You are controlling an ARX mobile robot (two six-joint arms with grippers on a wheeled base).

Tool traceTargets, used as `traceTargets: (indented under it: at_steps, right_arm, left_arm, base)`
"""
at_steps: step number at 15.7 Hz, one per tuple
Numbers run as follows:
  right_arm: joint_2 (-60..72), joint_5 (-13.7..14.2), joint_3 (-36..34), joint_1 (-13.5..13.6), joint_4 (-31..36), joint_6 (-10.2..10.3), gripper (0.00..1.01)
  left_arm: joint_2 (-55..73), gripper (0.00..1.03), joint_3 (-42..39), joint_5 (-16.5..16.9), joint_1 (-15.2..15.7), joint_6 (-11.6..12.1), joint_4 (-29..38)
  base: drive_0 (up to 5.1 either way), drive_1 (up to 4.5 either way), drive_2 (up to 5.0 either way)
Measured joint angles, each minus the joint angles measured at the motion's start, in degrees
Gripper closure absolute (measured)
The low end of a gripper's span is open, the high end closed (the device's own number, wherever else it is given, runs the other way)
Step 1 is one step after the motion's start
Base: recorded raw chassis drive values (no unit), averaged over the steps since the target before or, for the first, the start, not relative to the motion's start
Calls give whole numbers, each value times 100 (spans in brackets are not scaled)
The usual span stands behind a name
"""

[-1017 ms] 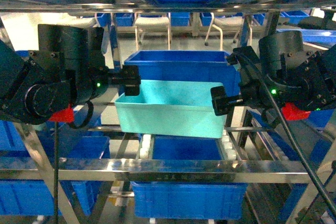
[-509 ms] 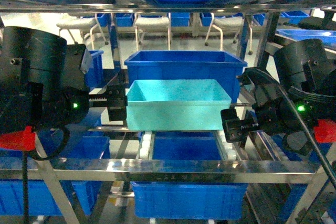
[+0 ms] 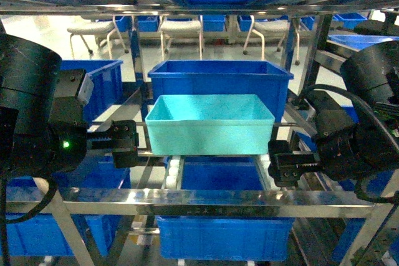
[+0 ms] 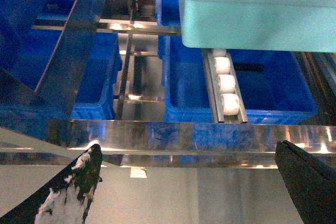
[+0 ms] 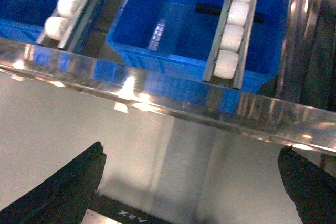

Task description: Organize blue bins on left shelf correctly

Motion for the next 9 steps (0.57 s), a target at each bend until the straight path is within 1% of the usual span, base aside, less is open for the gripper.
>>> traceTargets:
  at_steps: [1,2,3,4,5,6,7,8,9]
  right_arm:
    - [-37,-92,-44,22,-13,70,3]
    - [-138,-225,-81,33,-15,232,3]
    - [-177,-240,-70,37,20,319,3]
    - [-179,-243,-68,35,15,365,3]
    - [-140,-92,-162,63,455,367,4]
    - [50,944,-754,129,2664,105,15]
    - [-4,1775,-1742,125,4371,-164,27]
    - [-240,2120,-2719,-90,5678,-304,42]
    - [-695,2116,-3152,-247,6395,-341,53]
  left_arm:
    - [-9,5,0,-2,-7,2,2]
    - [-17,5,0,-20,-9,4,17]
    - [-15,5,-2,-22,-22,4,0]
    - [-17,5,-2,-20,-37,4,4]
    - [7,6,-44,-66,-37,70,256]
    - [319,16,-492,-321,-9,387,2155]
    - [376,28,-1279,-267,81,756,3460]
    - [238,41,-1985,-221,234,933,4325]
    - [-278,54,-2363,-160,387,1001,4852]
  base:
    - [0,0,0]
    - [0,0,0]
    - [0,0,0]
    - [0,0,0]
    - [0,0,0]
    - [0,0,0]
    - [0,0,0]
    - [0,0,0]
    - [0,0,0]
